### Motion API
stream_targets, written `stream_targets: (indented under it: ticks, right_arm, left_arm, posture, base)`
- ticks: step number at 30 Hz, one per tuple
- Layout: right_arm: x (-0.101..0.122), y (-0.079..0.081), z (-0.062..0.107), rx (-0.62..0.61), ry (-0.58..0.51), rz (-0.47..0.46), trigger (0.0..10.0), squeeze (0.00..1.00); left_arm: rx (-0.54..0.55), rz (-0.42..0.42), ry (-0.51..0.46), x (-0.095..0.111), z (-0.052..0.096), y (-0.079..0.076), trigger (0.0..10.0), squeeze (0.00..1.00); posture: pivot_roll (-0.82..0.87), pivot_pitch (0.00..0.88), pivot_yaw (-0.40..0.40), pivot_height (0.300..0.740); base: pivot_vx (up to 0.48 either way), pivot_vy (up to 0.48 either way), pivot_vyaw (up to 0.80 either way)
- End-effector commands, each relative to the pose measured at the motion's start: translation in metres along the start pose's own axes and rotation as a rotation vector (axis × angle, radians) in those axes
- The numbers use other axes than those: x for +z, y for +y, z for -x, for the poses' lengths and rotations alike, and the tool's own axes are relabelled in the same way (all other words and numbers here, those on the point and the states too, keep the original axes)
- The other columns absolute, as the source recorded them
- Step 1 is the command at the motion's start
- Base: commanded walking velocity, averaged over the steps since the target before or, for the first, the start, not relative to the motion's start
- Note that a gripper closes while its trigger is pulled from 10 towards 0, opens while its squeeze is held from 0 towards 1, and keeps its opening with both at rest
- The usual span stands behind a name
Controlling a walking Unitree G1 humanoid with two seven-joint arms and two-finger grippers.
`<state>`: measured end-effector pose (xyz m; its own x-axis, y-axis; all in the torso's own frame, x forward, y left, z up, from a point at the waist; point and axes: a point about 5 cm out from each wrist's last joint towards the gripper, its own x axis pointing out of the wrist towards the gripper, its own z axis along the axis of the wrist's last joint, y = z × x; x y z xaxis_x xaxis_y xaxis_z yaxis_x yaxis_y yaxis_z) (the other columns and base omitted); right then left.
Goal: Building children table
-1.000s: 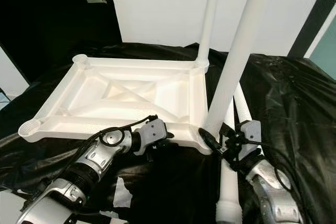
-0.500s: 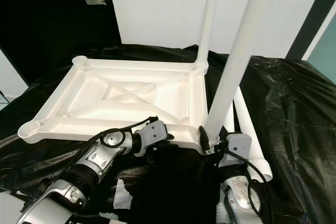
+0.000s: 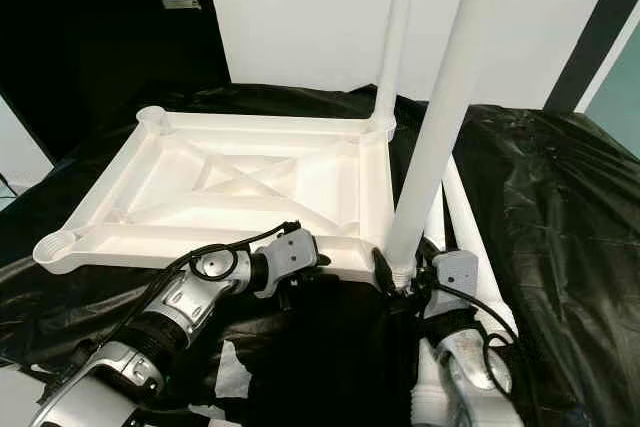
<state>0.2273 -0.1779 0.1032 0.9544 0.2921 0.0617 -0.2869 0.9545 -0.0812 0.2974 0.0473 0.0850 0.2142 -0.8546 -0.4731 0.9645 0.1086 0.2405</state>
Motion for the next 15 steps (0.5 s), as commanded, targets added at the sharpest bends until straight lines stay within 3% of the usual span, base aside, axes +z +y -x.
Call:
stream_targets:
  ticks: [1,4,12,13,15]
  right_arm:
    - [0.003,-0.010,0.000,0.048,0.008,-0.001,10.0,0.00]
    - [0.010,-0.028,0.000,0.156,0.022,0.050,10.0,0.00]
    - [0.019,-0.034,-0.006,0.304,0.023,0.090,10.0,0.00]
    - [0.018,-0.033,-0.006,0.359,0.040,0.076,0.0,0.00]
    - [0.017,-0.031,-0.004,0.430,0.066,0.033,0.0,0.00]
  left_arm:
    - [-0.086,0.111,0.141,-0.038,-0.002,-0.025,10.0,0.00]
    - [-0.083,0.118,0.144,-0.041,-0.001,-0.026,10.0,0.00]
    - [-0.082,0.111,0.130,-0.038,-0.003,-0.025,10.0,0.00]
    - [-0.082,0.111,0.129,-0.037,-0.003,-0.025,10.0,0.00]
    - [-0.082,0.112,0.130,-0.037,-0.003,-0.025,10.0,0.00]
  posture:
    - [0.02,0.000,-0.007,0.740]
    - [0.02,0.000,-0.008,0.740]
    - [0.01,0.000,-0.007,0.740]
    - [0.01,0.000,-0.006,0.740]
    - [0.02,0.000,-0.005,0.740]
  base:
    - [0.000,0.000,0.00]
    - [0.000,0.000,0.00]
    - [0.000,0.000,0.00]
    - [0.000,0.000,0.00]
    - [0.000,0.000,0.00]
